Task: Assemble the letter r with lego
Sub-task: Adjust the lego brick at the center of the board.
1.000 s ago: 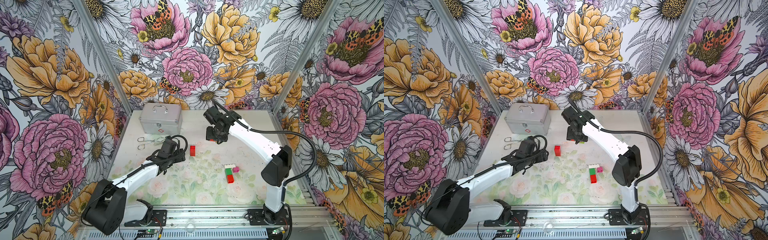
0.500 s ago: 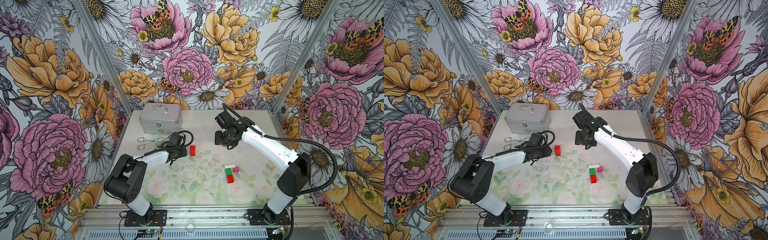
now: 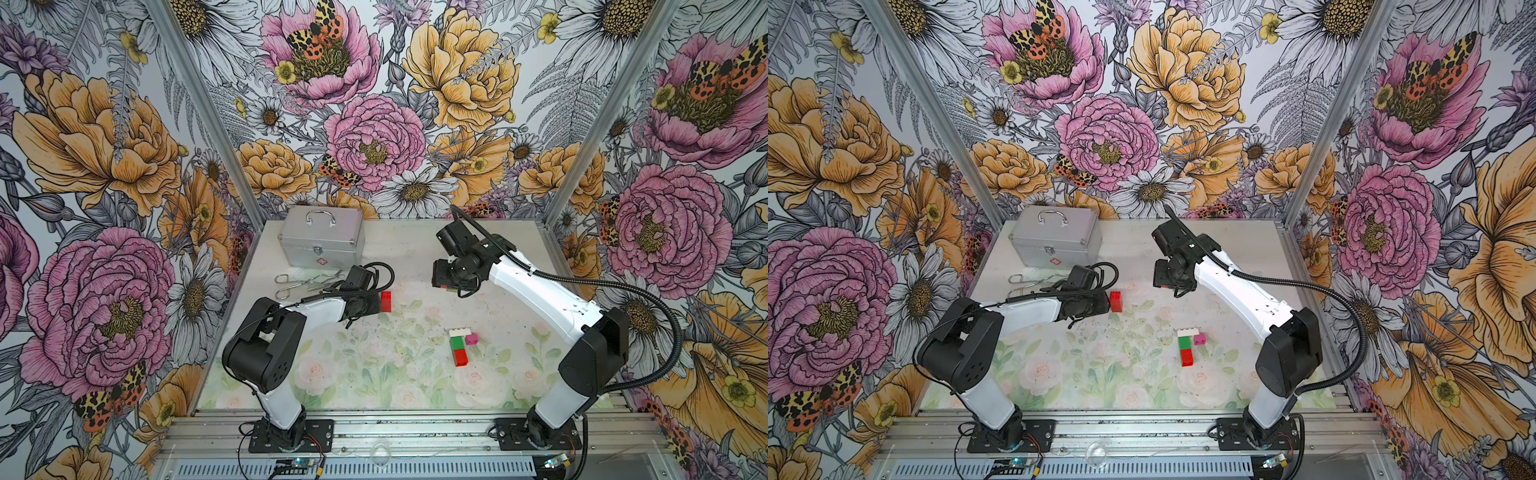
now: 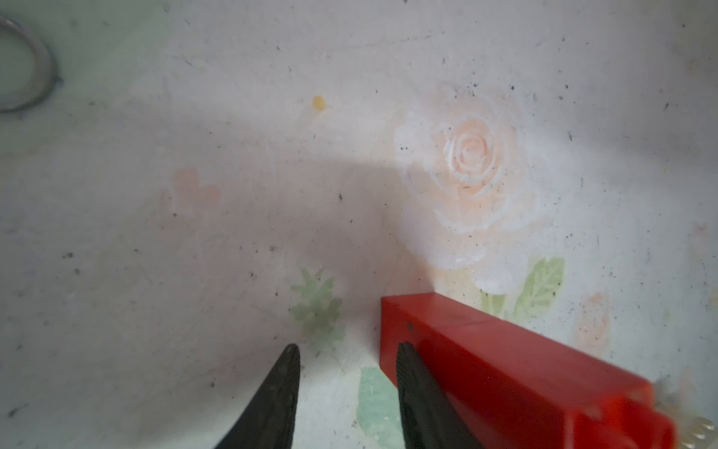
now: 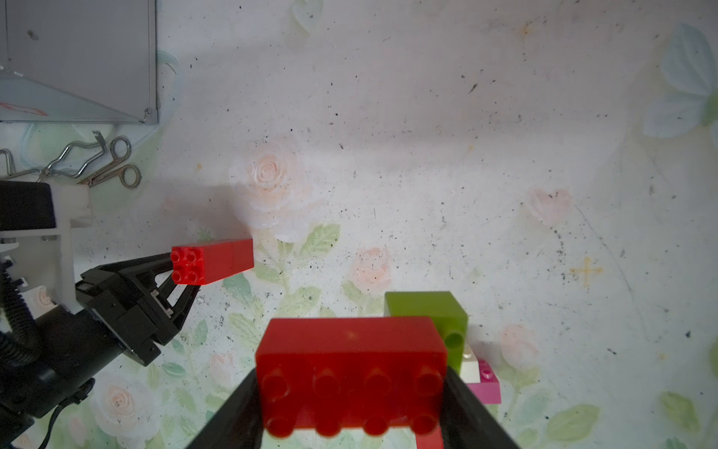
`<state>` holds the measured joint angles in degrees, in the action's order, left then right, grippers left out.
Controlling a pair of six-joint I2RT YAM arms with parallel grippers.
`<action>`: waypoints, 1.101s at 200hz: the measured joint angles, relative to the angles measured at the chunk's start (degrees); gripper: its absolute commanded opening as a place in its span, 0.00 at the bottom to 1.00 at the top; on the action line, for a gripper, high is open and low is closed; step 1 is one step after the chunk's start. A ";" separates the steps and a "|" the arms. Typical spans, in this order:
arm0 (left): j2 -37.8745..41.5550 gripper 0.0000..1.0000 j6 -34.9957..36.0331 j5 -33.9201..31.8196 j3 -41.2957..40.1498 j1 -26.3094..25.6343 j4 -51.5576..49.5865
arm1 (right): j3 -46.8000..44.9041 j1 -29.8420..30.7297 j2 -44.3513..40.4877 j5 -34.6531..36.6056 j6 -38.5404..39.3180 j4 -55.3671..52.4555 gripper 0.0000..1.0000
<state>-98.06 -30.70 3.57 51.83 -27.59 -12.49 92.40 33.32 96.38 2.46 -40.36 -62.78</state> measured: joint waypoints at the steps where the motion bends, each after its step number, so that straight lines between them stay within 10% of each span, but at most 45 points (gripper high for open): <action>1: 0.00 0.43 -0.02 0.00 0.00 -0.02 0.00 | 0.00 0.00 0.00 0.00 0.00 0.00 0.53; 220: -4.79 0.47 -0.94 2.08 6.51 -5.70 0.74 | -4.52 -1.44 -3.17 -1.33 1.55 0.98 0.53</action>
<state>-102.85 -31.64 5.65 58.35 -33.30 -11.75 87.88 31.88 93.21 1.13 -38.81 -61.80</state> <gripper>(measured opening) 0.450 0.654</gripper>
